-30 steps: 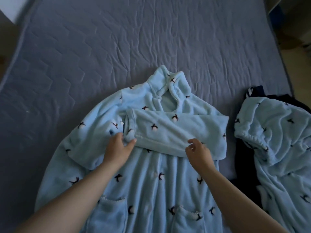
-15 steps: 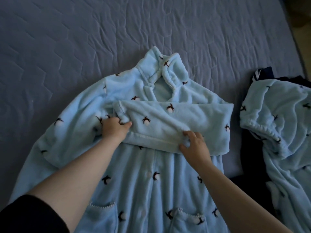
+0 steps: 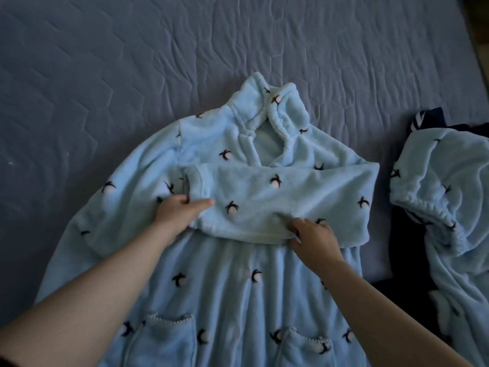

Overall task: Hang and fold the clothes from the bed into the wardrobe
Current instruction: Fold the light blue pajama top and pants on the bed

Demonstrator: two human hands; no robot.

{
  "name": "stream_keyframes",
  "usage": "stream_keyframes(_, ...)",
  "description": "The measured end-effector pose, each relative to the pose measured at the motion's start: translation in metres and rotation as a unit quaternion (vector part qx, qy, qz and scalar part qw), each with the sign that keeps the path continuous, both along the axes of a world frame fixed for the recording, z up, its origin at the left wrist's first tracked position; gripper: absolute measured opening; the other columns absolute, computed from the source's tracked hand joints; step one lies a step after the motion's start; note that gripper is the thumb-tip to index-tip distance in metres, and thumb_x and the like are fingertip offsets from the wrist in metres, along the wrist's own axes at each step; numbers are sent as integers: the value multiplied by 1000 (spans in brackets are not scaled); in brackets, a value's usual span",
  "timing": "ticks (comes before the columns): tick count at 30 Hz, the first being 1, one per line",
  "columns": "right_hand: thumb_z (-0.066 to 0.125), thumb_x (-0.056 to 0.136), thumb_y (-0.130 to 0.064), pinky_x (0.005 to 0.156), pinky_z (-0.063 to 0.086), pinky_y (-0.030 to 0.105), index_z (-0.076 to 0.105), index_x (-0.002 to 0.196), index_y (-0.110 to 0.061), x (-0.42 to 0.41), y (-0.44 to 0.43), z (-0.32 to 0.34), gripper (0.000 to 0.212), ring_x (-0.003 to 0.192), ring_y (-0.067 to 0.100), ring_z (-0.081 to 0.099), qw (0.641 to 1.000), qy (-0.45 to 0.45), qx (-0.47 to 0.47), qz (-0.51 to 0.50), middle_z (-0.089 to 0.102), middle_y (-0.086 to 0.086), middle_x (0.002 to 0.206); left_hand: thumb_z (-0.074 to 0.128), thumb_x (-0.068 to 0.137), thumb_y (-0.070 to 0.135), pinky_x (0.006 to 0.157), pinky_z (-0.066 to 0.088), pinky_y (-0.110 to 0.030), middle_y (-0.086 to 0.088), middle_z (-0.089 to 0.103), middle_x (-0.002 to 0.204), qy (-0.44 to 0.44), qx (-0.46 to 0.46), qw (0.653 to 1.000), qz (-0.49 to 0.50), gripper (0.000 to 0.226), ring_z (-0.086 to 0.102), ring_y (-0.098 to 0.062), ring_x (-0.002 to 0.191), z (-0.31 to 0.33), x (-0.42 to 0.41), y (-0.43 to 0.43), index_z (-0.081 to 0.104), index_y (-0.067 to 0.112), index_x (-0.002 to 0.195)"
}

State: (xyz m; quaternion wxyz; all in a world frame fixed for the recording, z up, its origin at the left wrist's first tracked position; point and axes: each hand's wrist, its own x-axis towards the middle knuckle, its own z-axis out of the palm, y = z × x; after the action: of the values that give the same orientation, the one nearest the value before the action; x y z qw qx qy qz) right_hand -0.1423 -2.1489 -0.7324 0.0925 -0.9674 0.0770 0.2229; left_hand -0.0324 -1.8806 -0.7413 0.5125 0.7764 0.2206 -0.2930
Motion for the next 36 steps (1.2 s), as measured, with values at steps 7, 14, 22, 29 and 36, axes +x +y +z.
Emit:
stream_keyframes(7,77,55,0,56,32,26,41,63,-17,-14,3,9,40,51,22,40,983,-182,30,-7,45,-2,58,63,72,14,46,31,-13,6,46,60,-290,37,956,35,18,40,-3,53,26,22,-16,48,7,68)
stream_keyframes(14,62,85,-27,80,43,30,59,99,-17,-4,7,-9,17,97,22,52,999,-34,19,-8,52,-1,102,63,81,11,68,40,-29,-5,66,89,-143,115,981,-61,12,60,-24,83,-7,27,7,63,12,93)
stream_keyframes(22,57,87,-34,80,39,28,59,104,-21,-15,8,-13,21,96,20,54,1000,-2,22,-4,55,-2,100,59,90,23,52,29,-29,-1,50,64,-161,182,970,-16,28,48,-22,67,-16,25,0,49,10,67)
stream_keyframes(29,58,89,-27,67,46,28,62,107,-18,1,30,15,21,90,16,57,986,-90,122,-67,60,-1,99,65,86,8,64,38,-4,1,65,92,-228,125,966,-14,13,57,-10,78,9,-8,20,66,6,98)
stream_keyframes(36,55,90,-22,73,49,31,62,106,-19,6,104,43,18,85,15,59,979,-46,197,-31,62,-4,94,69,83,9,81,49,-36,-13,63,104,-188,212,959,-23,23,61,-26,92,35,-56,109,63,4,105)
